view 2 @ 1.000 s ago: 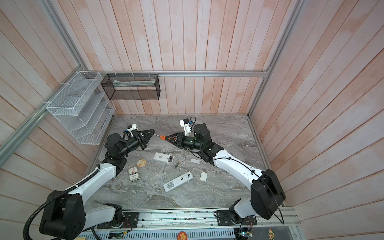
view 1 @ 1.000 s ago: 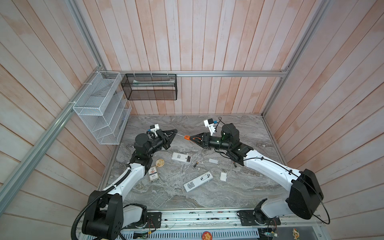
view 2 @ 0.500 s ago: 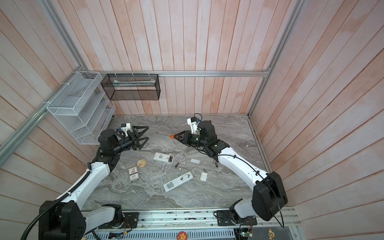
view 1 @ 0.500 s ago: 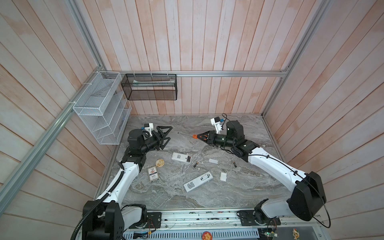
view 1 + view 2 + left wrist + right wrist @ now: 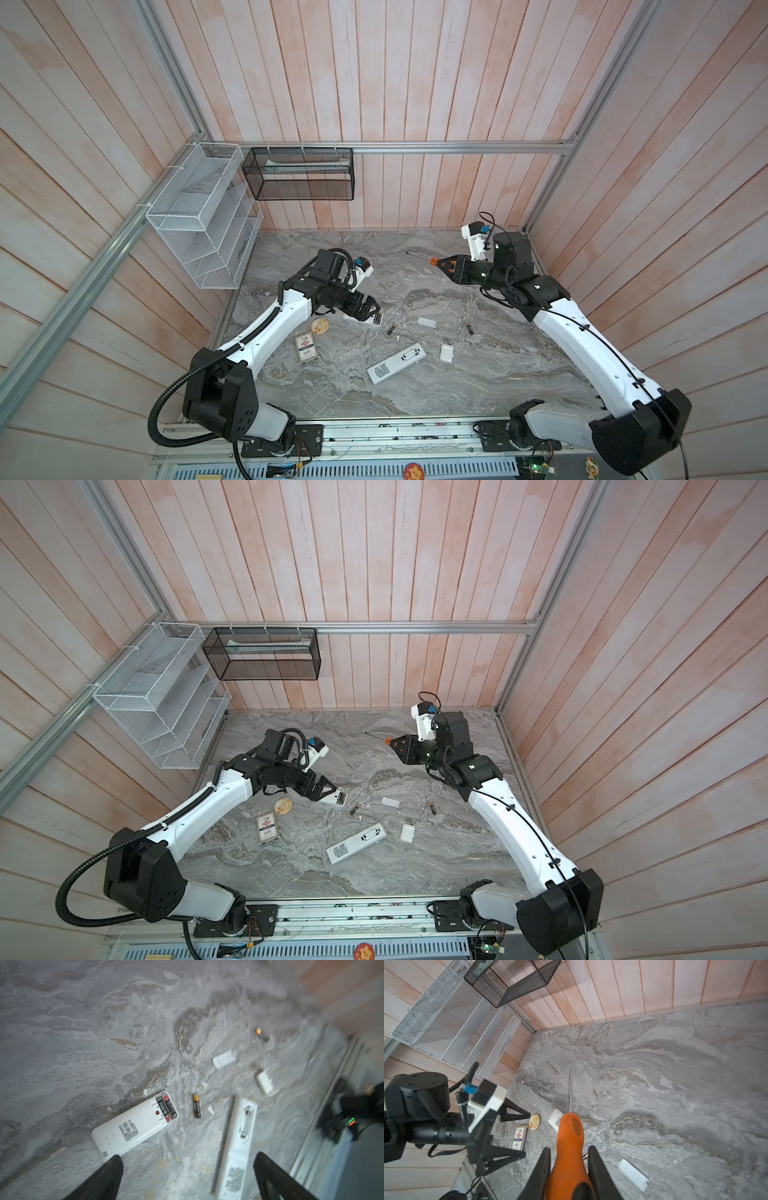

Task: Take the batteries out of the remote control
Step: 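Release the shaft and move the left gripper over the remote while right holds screwdriver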

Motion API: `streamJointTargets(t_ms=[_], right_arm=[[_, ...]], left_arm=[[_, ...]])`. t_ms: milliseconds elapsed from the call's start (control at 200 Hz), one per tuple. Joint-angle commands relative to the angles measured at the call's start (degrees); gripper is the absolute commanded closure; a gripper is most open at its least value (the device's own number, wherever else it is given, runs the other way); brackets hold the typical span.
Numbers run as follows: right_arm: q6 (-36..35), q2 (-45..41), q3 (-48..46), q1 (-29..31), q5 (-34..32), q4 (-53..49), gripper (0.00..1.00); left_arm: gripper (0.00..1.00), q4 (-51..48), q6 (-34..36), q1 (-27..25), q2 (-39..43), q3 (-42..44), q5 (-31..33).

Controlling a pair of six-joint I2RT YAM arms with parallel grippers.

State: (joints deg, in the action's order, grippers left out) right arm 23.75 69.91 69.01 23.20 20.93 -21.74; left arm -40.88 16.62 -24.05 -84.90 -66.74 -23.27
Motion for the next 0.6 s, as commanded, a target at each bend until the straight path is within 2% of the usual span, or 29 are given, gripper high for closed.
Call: streamJointTargets(t_ms=[0,90,280,485,595], right_arm=[[-6.46,-2.27,-1.38,-0.19,-2.38,-0.84,0.89],[-6.72,-2.33,-2.33,-0.25,-0.34,0.06,0.89],[-6.0,-0.57,-1.83,-0.16,5.89,0.81,0.89],[-7.18,-0.56,0.04,-0.26,6.26,-1.0,0.89],[-6.86,-0.65,-0.47,-0.26,6.55,-1.31,0.89]], left_arm=[[0.0,-6.42,26.9,-0.29,-3.02,-0.62,10.22],[0.0,-1.82,32.02,-0.24,-3.62,0.49,11.77],[0.0,2.3,43.34,0.64,-8.53,0.72,10.28],[0.01,2.96,45.52,2.25,-17.91,-3.78,6.91],[0.01,4.7,44.74,2.78,-21.13,-4.83,7.28]])
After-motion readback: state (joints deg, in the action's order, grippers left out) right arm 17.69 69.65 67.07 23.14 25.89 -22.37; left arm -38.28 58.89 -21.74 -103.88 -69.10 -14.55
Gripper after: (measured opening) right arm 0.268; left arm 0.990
